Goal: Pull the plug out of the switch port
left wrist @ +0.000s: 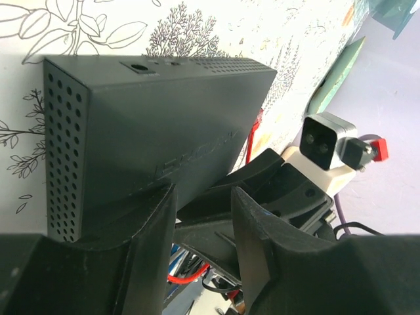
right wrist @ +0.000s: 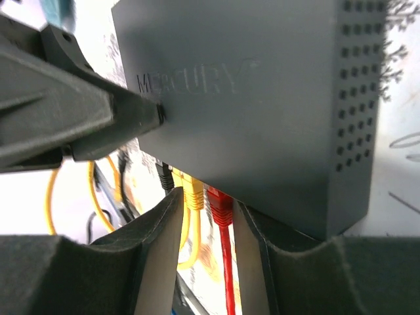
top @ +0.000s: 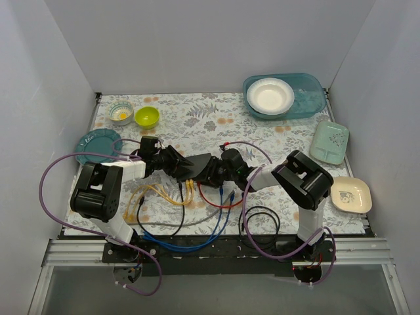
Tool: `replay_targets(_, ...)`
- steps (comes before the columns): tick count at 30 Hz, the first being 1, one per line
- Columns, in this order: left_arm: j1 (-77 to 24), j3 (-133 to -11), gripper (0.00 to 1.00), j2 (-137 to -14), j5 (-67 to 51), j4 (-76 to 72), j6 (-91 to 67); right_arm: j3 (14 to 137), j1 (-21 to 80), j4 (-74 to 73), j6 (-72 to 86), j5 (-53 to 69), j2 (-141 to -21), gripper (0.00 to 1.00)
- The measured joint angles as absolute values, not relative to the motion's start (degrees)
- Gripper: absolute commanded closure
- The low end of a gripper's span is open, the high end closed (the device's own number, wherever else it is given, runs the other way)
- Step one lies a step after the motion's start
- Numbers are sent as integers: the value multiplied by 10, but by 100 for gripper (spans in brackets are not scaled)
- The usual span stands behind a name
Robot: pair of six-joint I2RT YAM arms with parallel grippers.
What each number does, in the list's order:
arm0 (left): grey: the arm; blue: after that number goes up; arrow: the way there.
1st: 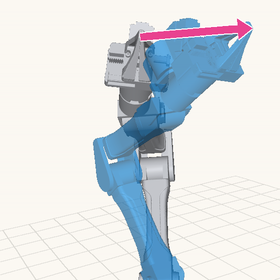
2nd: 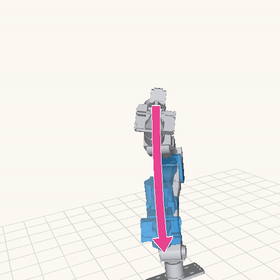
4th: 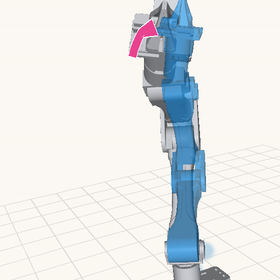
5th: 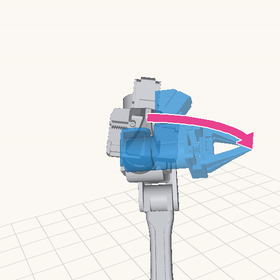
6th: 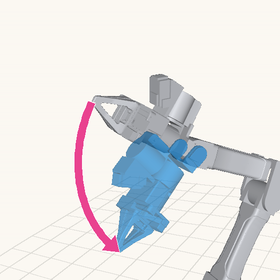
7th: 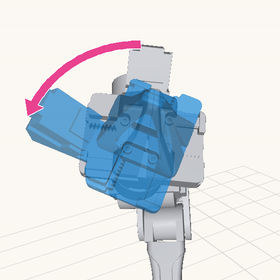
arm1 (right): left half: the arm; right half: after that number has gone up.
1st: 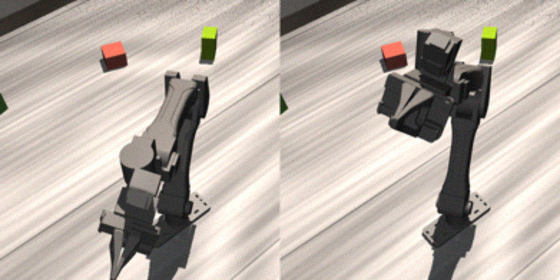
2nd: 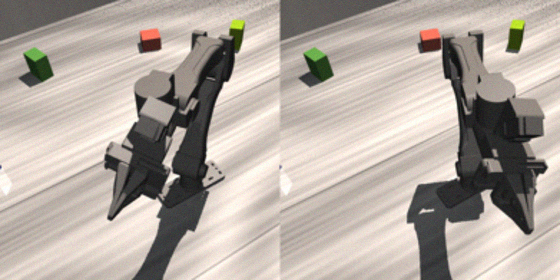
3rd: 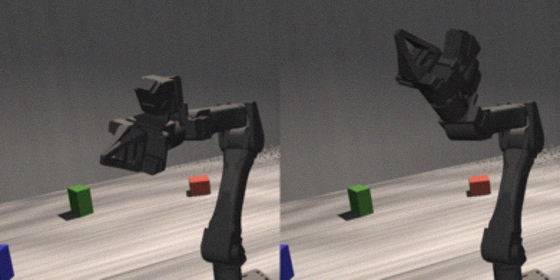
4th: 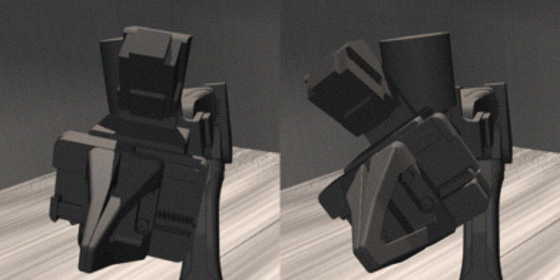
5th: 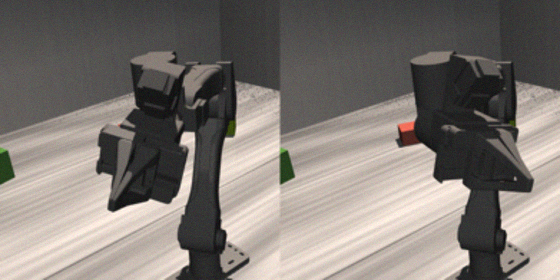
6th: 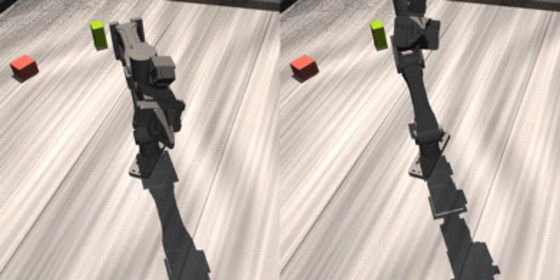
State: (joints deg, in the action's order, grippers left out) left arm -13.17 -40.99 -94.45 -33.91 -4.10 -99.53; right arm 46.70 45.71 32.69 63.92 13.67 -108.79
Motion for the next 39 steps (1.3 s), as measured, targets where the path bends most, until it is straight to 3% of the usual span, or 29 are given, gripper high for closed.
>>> replay_targets(15, -129, -403, 61, -944, -342, -49, -995, 442, 445, 411, 737, 125, -1120, 78)
replay_targets(18, -129, -402, 61, -944, -344, -50, -995, 440, 444, 422, 739, 127, -1123, 86)
replay_targets(20, -129, -402, 61, -944, -345, -50, -995, 438, 444, 432, 741, 128, -1126, 98)
replay_targets(39, -127, -401, 61, -963, -367, -79, -1018, 358, 431, 572, 695, 202, -1136, 99)
